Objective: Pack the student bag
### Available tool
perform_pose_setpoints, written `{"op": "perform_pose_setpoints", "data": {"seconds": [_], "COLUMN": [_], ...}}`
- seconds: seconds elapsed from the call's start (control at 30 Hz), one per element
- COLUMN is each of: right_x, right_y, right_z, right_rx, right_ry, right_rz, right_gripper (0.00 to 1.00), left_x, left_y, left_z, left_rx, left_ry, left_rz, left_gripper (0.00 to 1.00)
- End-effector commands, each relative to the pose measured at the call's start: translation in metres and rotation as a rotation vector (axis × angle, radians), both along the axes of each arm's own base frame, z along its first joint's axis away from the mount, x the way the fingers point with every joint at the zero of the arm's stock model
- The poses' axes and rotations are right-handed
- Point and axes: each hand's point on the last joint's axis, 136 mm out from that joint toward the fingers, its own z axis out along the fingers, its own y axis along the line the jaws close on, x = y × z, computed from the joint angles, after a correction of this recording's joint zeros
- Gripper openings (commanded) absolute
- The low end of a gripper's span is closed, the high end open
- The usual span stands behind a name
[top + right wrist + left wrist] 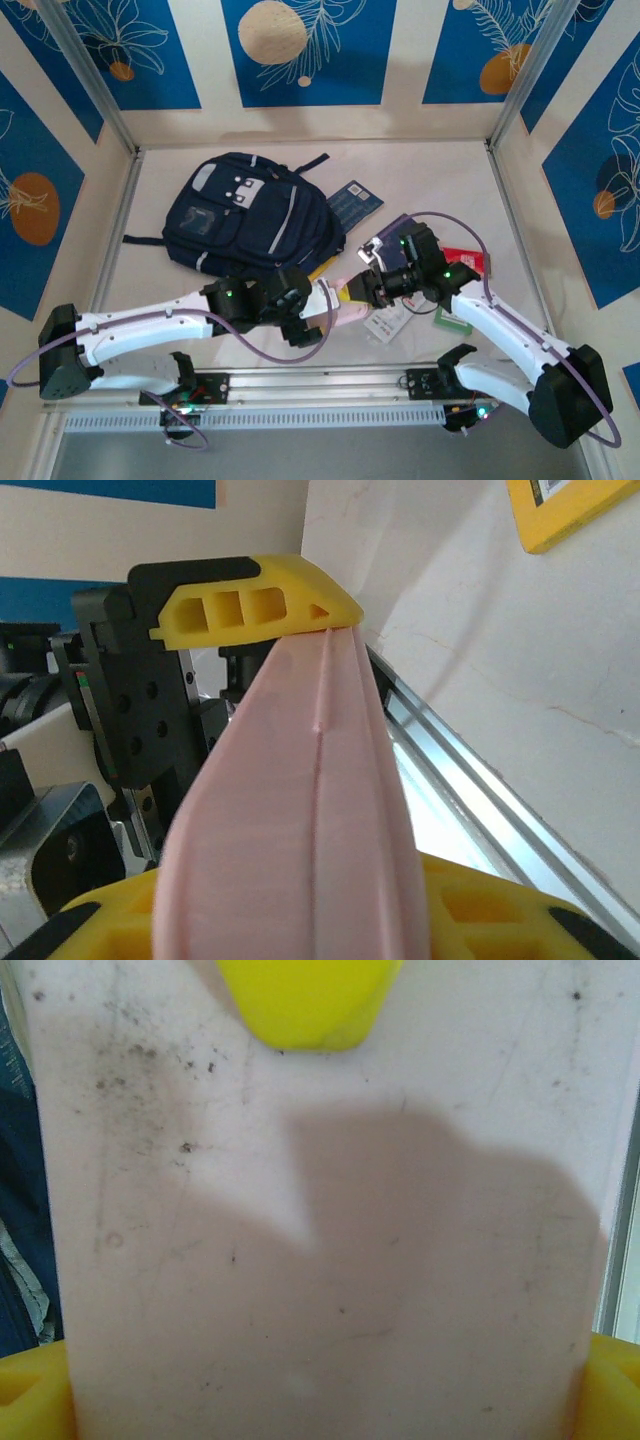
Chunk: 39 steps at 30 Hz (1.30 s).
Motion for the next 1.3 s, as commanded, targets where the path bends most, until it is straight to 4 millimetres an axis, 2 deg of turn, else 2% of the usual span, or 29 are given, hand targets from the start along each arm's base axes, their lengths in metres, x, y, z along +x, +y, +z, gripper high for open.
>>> {"op": "perform_pose_setpoints", "data": {"seconds": [0.0,0.27,0.4,0.53,0.67,0.73,0.8,0.9,1.07,1.27], "right_x": [-0.007,0.003,0.014,0.029,0.038,0.042,0.045,0.048,0.050,0.052], "right_y": [-0.001,-0.018,-0.034,-0.058,-0.081,-0.091,-0.098,-0.103,-0.103,-0.103], "right_z": [-0.001,0.004,0.003,-0.010,-0.023,-0.025,-0.023,-0.021,-0.024,-0.022], "right_rx": [0.001,0.050,0.042,-0.059,-0.200,-0.254,-0.285,-0.299,-0.283,-0.263], "right_ry": [0.042,0.049,0.046,0.026,-0.029,-0.069,-0.100,-0.133,-0.129,-0.144], "right_rz": [0.000,-0.097,-0.184,-0.325,-0.440,-0.491,-0.527,-0.557,-0.554,-0.560], "right_gripper": [0.33,0.25,0.25,0.25,0.25,0.25,0.25,0.25,0.25,0.25], "left_x": [0.005,0.012,0.016,0.030,0.074,0.110,0.148,0.193,0.239,0.281], "left_y": [-0.006,-0.006,-0.008,-0.010,0.000,0.013,0.035,0.052,0.046,0.066], "left_z": [0.012,0.027,0.036,0.049,0.060,0.065,0.064,0.050,0.024,-0.008], "left_rx": [-0.018,-0.071,-0.097,-0.135,-0.215,-0.229,-0.177,-0.045,0.063,0.108], "left_ry": [-0.035,-0.056,-0.063,-0.060,0.007,0.066,0.075,0.033,0.003,0.041], "left_rz": [0.005,0.060,0.084,0.139,0.329,0.494,0.694,0.881,0.944,1.070], "left_gripper": [0.85,0.99,1.00,1.00,1.00,1.00,1.00,1.00,1.00,1.00]}}
